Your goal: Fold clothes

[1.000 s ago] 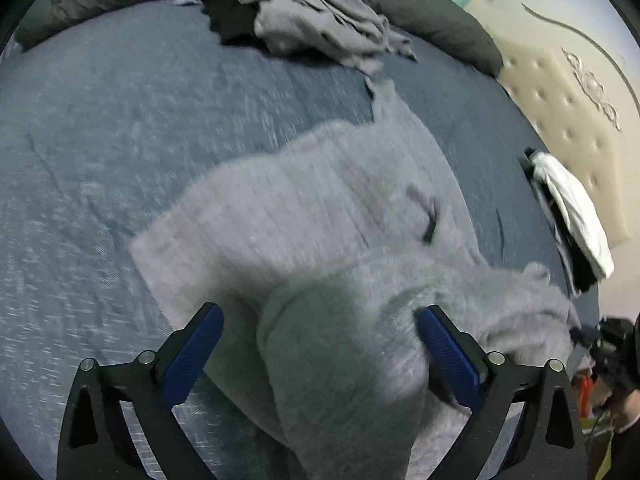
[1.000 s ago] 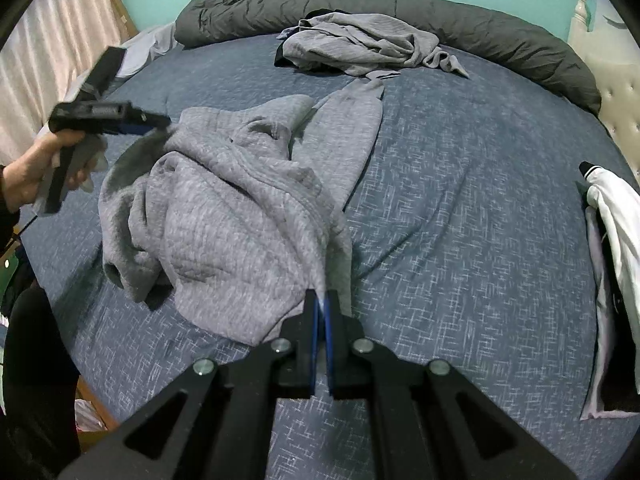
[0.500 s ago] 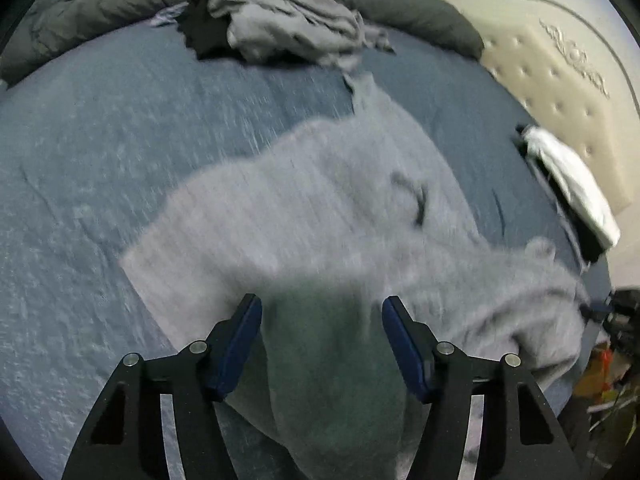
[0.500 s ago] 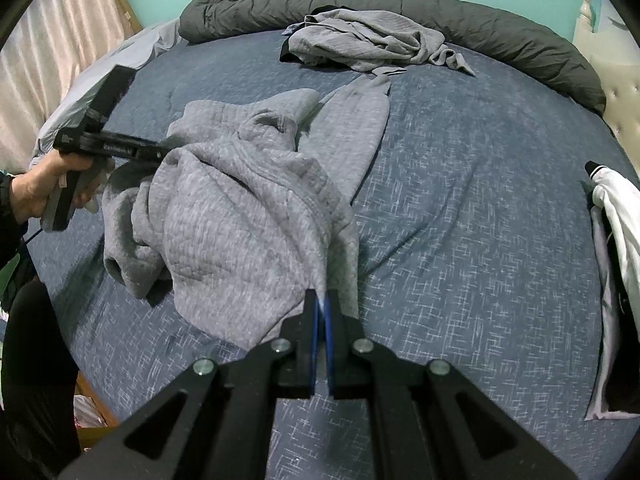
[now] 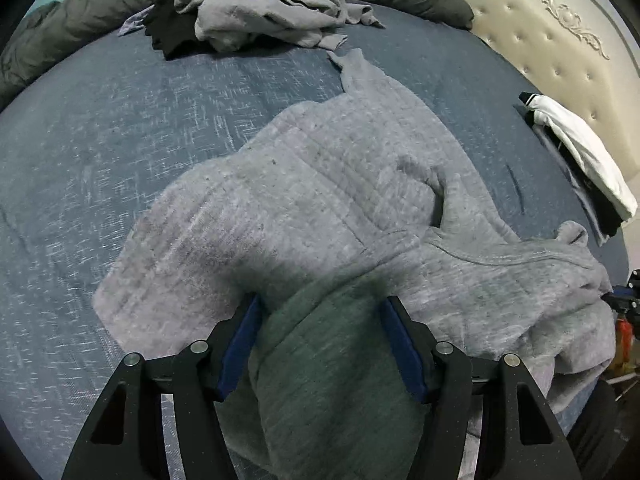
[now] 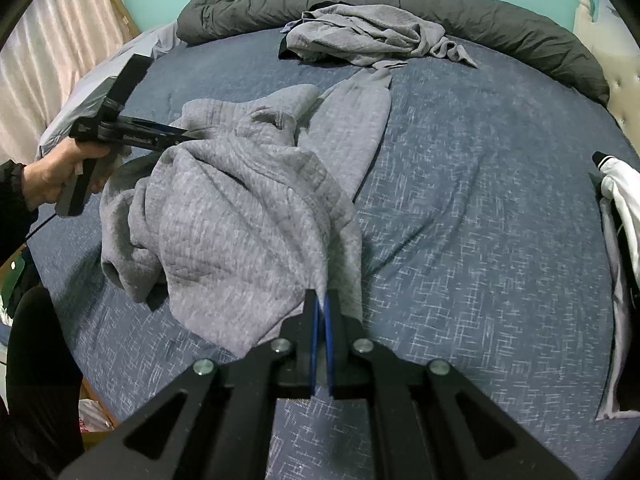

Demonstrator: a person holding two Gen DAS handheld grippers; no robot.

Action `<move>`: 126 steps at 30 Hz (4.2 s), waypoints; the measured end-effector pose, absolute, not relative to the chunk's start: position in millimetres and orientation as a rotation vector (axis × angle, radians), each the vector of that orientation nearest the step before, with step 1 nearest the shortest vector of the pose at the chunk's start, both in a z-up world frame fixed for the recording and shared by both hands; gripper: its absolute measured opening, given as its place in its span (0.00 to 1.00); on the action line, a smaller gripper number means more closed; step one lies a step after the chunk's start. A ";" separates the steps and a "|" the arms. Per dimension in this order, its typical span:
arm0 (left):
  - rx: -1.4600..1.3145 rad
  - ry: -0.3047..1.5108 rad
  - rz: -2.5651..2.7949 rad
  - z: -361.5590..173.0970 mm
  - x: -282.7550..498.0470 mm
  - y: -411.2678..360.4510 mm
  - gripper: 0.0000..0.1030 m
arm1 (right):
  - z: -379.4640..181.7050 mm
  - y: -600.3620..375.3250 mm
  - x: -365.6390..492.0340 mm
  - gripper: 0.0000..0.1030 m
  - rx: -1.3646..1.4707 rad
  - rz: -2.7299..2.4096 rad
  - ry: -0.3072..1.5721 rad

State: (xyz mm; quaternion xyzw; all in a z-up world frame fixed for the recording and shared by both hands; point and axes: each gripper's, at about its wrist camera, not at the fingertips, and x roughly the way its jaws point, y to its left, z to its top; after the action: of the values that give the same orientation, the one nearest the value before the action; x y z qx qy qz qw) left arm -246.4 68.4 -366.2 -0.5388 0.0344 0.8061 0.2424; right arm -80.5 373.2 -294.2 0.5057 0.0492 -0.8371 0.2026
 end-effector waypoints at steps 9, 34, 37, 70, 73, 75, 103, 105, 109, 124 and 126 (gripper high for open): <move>-1.341 0.157 2.212 -342.8 -234.2 67.2 0.22 | -297.1 373.4 -84.9 0.03 1.417 -2.334 0.137; -1.379 0.179 2.109 -346.2 -236.5 85.8 0.11 | -289.3 391.0 -114.4 0.37 1.416 -2.290 -0.220; -1.376 0.181 2.120 -339.7 -230.8 84.2 0.10 | -297.6 374.2 -121.4 0.37 1.469 -2.274 -0.152; -0.685 0.304 2.707 81.2 -90.2 -17.0 0.08 | 47.9 294.7 -65.0 0.04 0.663 -2.721 0.308; -0.609 0.326 2.742 124.6 -77.0 -20.4 0.08 | 96.5 288.8 -56.6 0.04 0.572 -2.747 0.331; -0.561 0.338 2.762 152.5 -68.4 -22.3 0.08 | 125.7 285.3 -52.3 0.04 0.518 -2.762 0.340; -0.227 0.461 2.826 280.7 86.7 -27.8 0.08 | 312.0 291.4 67.5 0.04 0.093 -2.755 0.392; -0.206 0.471 2.826 283.7 99.7 -28.8 0.08 | 314.1 293.3 78.9 0.04 0.076 -2.742 0.399; -0.173 0.485 2.833 292.3 102.4 -37.5 0.08 | 320.4 298.2 98.3 0.04 0.044 -2.718 0.388; -0.148 0.413 2.831 322.4 141.8 -46.1 0.08 | 351.2 298.0 128.1 0.04 -0.032 -2.686 0.369; -0.169 0.413 2.824 317.3 135.8 -43.6 0.08 | 346.5 298.0 122.9 0.04 -0.010 -2.688 0.360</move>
State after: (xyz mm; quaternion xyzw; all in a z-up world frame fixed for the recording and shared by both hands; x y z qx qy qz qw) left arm 135.8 -43.6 317.3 -0.0585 0.1429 0.9779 0.1409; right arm 122.9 298.0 346.5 -0.0038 0.1297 -0.9683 0.2134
